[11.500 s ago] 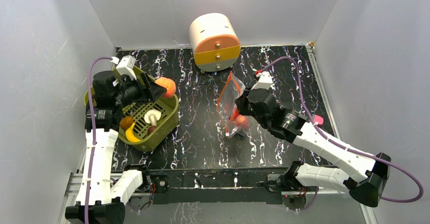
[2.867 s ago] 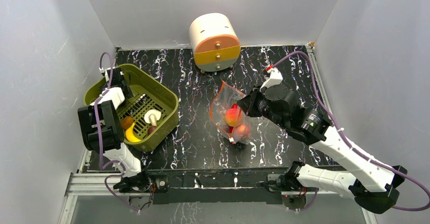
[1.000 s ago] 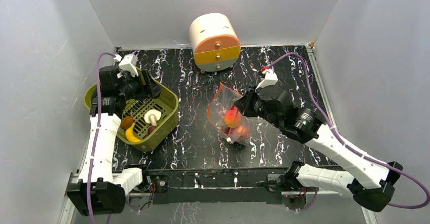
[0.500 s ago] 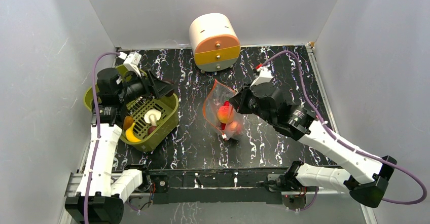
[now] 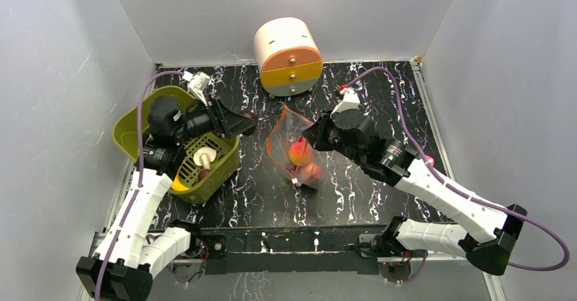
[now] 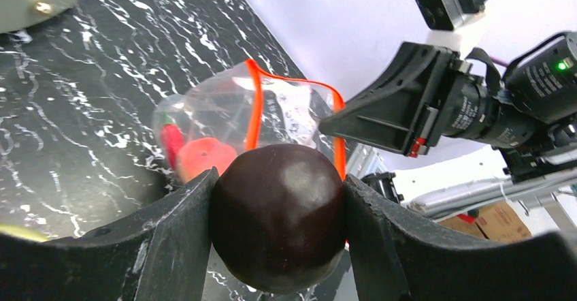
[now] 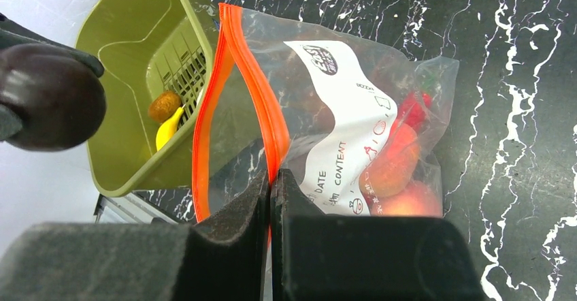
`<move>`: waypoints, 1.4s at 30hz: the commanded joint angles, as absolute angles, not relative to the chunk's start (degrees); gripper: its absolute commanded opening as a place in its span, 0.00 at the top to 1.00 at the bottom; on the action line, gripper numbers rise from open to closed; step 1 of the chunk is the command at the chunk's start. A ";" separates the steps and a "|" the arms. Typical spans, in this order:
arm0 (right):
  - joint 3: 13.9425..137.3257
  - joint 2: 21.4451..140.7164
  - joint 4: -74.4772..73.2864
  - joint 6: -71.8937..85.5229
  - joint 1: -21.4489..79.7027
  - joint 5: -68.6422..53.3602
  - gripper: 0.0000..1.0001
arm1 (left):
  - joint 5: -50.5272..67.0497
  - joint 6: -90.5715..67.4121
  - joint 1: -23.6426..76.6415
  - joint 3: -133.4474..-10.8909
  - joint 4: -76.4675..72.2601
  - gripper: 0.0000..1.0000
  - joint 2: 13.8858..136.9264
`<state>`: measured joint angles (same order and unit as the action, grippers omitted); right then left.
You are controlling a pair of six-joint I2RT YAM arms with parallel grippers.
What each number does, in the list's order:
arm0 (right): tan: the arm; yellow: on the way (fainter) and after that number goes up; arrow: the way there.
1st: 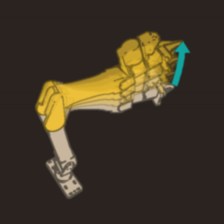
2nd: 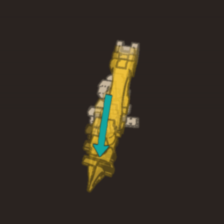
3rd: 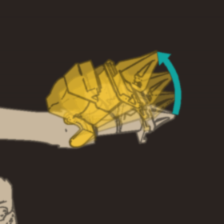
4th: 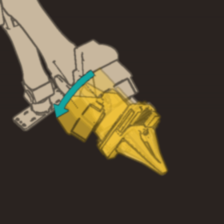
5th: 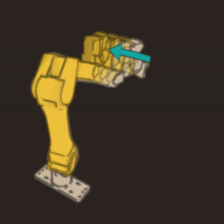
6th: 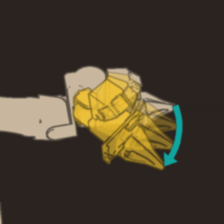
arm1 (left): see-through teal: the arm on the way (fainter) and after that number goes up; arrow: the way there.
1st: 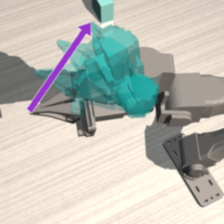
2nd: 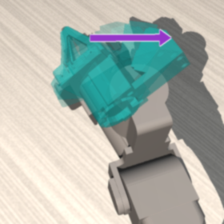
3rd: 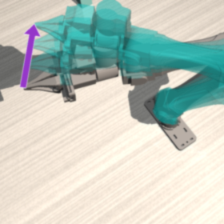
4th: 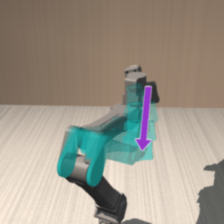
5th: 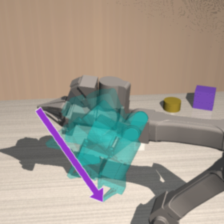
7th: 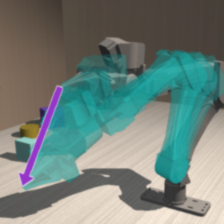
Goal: Place the food in the zip-top bag and seal the zipper
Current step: Place the fake fruit in the zipper food storage bag.
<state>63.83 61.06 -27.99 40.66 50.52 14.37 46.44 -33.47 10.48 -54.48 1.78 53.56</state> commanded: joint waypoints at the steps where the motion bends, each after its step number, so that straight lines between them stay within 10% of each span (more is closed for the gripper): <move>1: 64.51 60.42 -22.97 41.10 50.64 14.18 1.00 | 43.90 -35.67 16.16 -54.84 -2.70 0.76 54.33; 27: 61.70 56.96 -21.47 41.66 50.61 13.54 1.00 | 22.33 -27.25 39.77 -58.39 1.57 0.66 66.63; 42: 61.39 57.40 -22.12 41.68 50.68 12.44 1.00 | 20.59 -25.36 41.90 -60.96 4.78 0.39 67.27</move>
